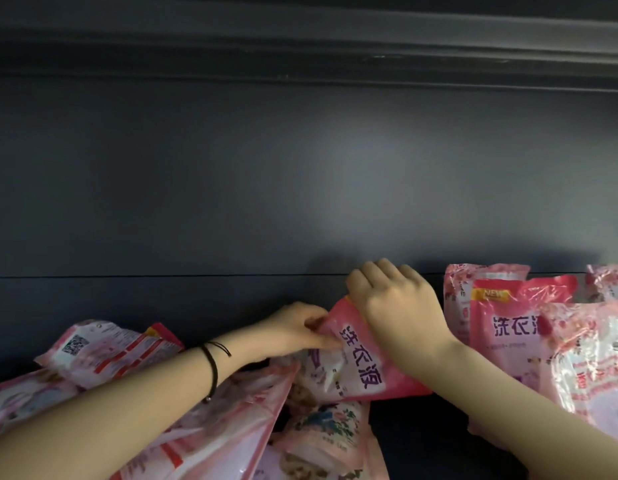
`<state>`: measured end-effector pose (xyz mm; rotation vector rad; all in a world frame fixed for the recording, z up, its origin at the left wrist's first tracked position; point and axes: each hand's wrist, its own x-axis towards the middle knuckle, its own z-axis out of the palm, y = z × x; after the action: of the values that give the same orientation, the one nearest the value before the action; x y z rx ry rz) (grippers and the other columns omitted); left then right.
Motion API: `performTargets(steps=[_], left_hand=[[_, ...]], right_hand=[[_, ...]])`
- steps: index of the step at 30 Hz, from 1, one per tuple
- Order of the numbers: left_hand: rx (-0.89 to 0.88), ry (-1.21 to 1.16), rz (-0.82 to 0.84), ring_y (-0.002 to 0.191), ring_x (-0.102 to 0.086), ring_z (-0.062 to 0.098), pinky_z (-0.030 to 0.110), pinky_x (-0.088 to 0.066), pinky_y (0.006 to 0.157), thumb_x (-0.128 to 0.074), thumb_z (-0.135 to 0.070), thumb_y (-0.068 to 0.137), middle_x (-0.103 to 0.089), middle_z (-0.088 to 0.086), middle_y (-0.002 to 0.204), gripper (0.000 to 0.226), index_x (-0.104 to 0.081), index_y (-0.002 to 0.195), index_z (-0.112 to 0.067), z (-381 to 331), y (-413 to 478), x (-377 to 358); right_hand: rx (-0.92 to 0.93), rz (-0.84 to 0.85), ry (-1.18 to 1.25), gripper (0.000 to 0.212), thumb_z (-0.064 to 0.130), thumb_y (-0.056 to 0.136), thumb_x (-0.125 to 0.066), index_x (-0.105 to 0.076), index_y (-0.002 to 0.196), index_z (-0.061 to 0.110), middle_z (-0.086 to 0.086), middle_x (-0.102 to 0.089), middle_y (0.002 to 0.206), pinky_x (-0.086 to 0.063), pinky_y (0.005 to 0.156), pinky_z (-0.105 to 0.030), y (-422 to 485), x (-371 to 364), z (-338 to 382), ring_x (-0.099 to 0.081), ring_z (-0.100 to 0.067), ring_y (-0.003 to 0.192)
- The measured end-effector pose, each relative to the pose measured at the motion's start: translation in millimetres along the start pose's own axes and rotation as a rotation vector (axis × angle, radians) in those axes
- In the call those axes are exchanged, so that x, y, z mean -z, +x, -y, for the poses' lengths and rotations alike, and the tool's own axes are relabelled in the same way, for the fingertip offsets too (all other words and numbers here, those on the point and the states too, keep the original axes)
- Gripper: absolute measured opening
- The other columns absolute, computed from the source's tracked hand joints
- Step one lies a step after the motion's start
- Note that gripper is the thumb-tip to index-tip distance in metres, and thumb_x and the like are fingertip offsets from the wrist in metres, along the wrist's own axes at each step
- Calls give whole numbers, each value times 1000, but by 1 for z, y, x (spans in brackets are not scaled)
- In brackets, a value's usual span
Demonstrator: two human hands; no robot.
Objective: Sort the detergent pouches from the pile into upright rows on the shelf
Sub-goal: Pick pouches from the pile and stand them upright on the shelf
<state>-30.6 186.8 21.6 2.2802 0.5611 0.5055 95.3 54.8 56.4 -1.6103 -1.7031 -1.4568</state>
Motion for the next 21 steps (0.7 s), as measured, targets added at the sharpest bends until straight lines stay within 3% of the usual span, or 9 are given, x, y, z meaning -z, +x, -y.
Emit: performTargets(steps=[5, 8, 11, 13, 15, 18, 21], left_hand=[[-18, -169, -66, 59, -55, -2, 15, -43, 58, -77, -11, 78, -62, -15, 62, 19, -60, 72, -15, -3, -2, 5], [-11, -273, -189, 64, -63, 4, 21, -51, 60, -74, -6, 80, -68, -4, 74, 10, -64, 83, -7, 0, -4, 4], [-15, -413, -285, 71, -70, 14, 25, -56, 63, -71, -5, 82, -74, 6, 84, 10, -68, 91, -5, 1, -9, 6], [-12, -490, -353, 72, -71, 16, 26, -58, 62, -70, -7, 83, -75, 5, 84, 9, -68, 92, -9, -3, -12, 7], [-5, -567, -422, 72, -72, 15, 26, -58, 60, -69, -10, 85, -76, 3, 84, 7, -68, 92, -11, -9, -13, 8], [-39, -671, -461, 74, -72, 13, 23, -55, 58, -68, -13, 85, -76, 2, 85, 9, -68, 94, -11, -19, -14, 9], [-85, -682, -457, 81, -73, 17, 26, -56, 64, -72, -22, 79, -76, 4, 92, 24, -68, 100, -11, -33, -15, 7]], right_hand=[[-117, 22, 211, 20, 14, 66, -83, -63, 69, 10, -4, -62, 69, -48, 51, -32, 9, 11, -9, -63, -27, 66], [-378, 38, 561, 33, 34, 80, -73, -64, 103, 12, -2, -63, 102, -50, 78, -36, 1, 12, -19, -58, -22, 99], [-643, -40, 885, 57, 33, 77, -76, -49, 124, 15, 6, -50, 120, -40, 96, -26, -13, 9, -22, -47, -9, 117], [-851, -50, 1140, 60, 26, 77, -78, -44, 127, 18, 8, -50, 121, -43, 90, -13, -20, 5, -17, -50, 7, 111], [-1013, -30, 1337, 63, 22, 78, -77, -39, 129, 20, 15, -50, 115, -45, 72, -2, -24, -2, -10, -52, 22, 93], [-1135, 47, 1486, 66, 28, 76, -78, -38, 129, 25, 20, -54, 109, -47, 64, -5, -27, -9, 0, -56, 16, 89], [-1144, 183, 1713, 67, 40, 69, -76, -49, 126, 19, 5, -68, 113, -54, 86, -27, -25, -13, 8, -66, -8, 102]])
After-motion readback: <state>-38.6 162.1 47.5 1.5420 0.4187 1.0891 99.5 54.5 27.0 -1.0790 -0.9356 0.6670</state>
